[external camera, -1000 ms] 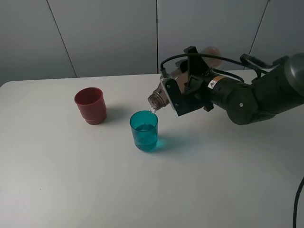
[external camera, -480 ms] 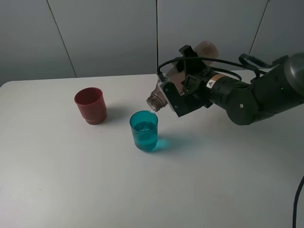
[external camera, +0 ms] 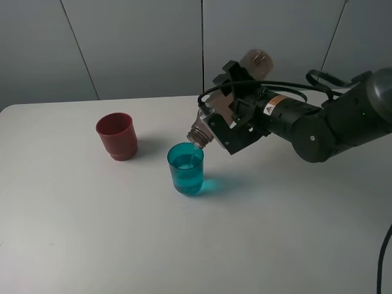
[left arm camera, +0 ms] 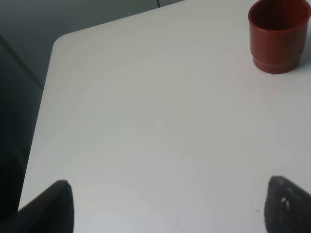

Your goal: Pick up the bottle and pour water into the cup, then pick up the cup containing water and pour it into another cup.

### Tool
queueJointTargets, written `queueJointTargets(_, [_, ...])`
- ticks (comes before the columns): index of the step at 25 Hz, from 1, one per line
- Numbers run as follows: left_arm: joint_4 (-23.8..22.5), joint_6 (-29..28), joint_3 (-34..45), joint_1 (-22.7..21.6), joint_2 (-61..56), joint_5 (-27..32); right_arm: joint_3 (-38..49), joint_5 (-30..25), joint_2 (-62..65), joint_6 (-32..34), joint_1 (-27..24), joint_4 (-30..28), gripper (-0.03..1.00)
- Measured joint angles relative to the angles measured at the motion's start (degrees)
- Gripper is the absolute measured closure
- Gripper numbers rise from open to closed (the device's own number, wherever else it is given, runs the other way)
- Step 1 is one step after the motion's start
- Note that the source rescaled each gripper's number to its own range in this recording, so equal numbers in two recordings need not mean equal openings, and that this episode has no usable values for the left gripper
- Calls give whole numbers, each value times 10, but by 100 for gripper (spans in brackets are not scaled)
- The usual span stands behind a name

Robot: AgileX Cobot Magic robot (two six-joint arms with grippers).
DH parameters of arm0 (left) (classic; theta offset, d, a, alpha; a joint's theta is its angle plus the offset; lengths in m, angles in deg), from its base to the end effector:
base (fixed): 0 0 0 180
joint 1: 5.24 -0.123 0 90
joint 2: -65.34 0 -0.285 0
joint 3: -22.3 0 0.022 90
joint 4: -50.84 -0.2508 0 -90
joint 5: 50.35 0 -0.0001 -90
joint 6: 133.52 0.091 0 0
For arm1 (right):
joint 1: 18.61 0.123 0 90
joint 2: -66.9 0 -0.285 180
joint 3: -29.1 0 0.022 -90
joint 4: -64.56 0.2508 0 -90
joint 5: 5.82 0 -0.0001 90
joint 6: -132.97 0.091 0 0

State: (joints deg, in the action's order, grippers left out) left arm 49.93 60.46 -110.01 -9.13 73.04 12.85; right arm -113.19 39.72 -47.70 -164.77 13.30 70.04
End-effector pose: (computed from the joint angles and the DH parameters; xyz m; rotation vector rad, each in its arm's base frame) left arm -0.0087 0.0007 0.2781 0.1813 2.0685 0.2104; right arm 0.2932 0.1753 0.1438 -1.8987 0.6370 -1.0251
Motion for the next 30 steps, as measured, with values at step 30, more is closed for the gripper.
queueJointTargets(30, [0,1,0,0,0,0,-1,-30,0,468,-4,-73,92])
